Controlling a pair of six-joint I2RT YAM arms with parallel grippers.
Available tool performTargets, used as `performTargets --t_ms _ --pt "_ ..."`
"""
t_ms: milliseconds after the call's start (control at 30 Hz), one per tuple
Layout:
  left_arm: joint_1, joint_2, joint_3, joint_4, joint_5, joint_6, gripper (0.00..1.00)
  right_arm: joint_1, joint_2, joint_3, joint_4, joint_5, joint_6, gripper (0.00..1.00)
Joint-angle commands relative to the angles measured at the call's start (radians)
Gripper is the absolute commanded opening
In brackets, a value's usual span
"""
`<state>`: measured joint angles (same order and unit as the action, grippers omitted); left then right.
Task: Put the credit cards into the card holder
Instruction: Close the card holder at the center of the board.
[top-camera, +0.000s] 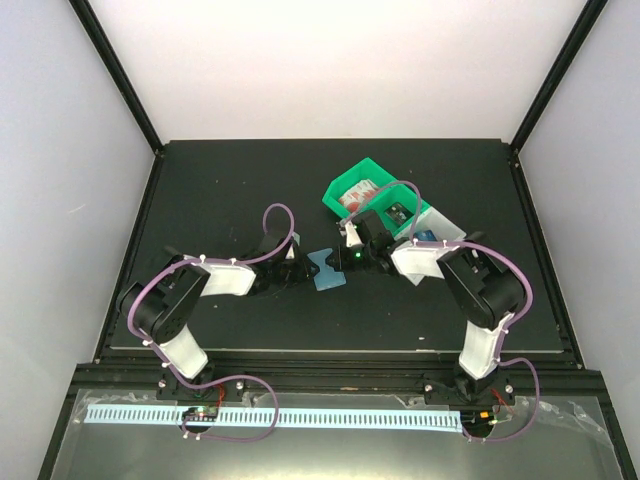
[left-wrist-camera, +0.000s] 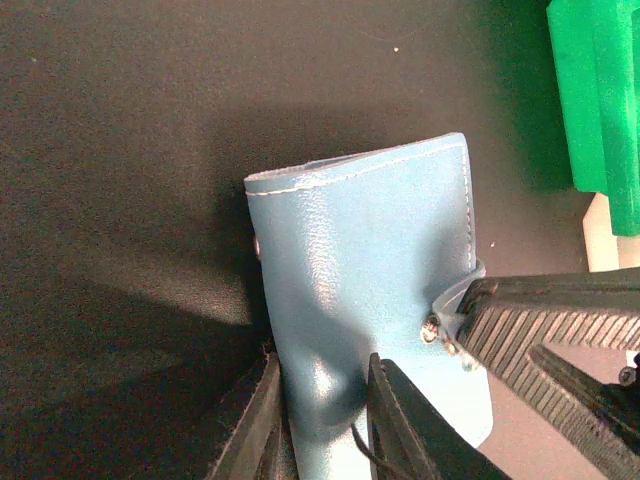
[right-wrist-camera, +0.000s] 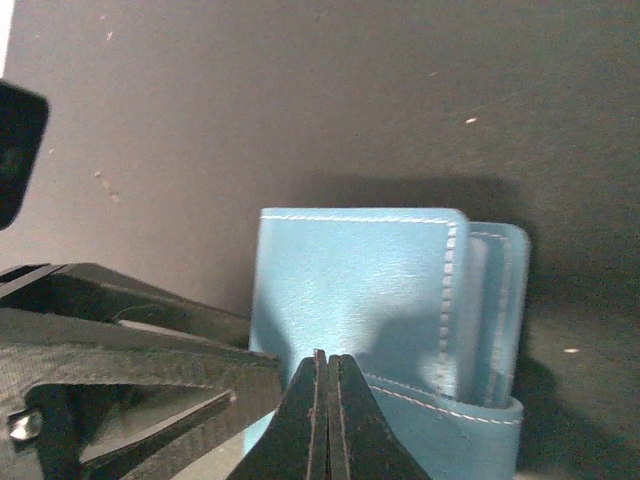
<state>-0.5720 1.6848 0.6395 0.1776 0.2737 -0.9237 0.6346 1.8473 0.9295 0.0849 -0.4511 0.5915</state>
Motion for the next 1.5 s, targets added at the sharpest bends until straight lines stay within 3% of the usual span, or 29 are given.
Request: performTargets --t_ms 0,533,1100,1467 --pt "-0.005 0.109 -0.067 -0.256 -0.1 0.017 0.26 0.007 -0.042 -0.025 -0.022 0.113 -0.012 0.01" --pt "-0.006 0.113 -0.067 -0.25 -0.092 0.017 0.26 0.014 -0.011 -0.03 0.051 -0.018 -0.001 0.01" --pt "-0.006 0.113 -0.067 -0.249 -0.088 0.019 0.26 0.026 -0.006 -0.032 -0.044 0.098 -0.057 0.01" --pt "-0.006 0.114 -0.063 -0.253 -0.089 0.02 0.26 0.026 -0.066 -0.068 0.082 0.065 -0.021 0.01"
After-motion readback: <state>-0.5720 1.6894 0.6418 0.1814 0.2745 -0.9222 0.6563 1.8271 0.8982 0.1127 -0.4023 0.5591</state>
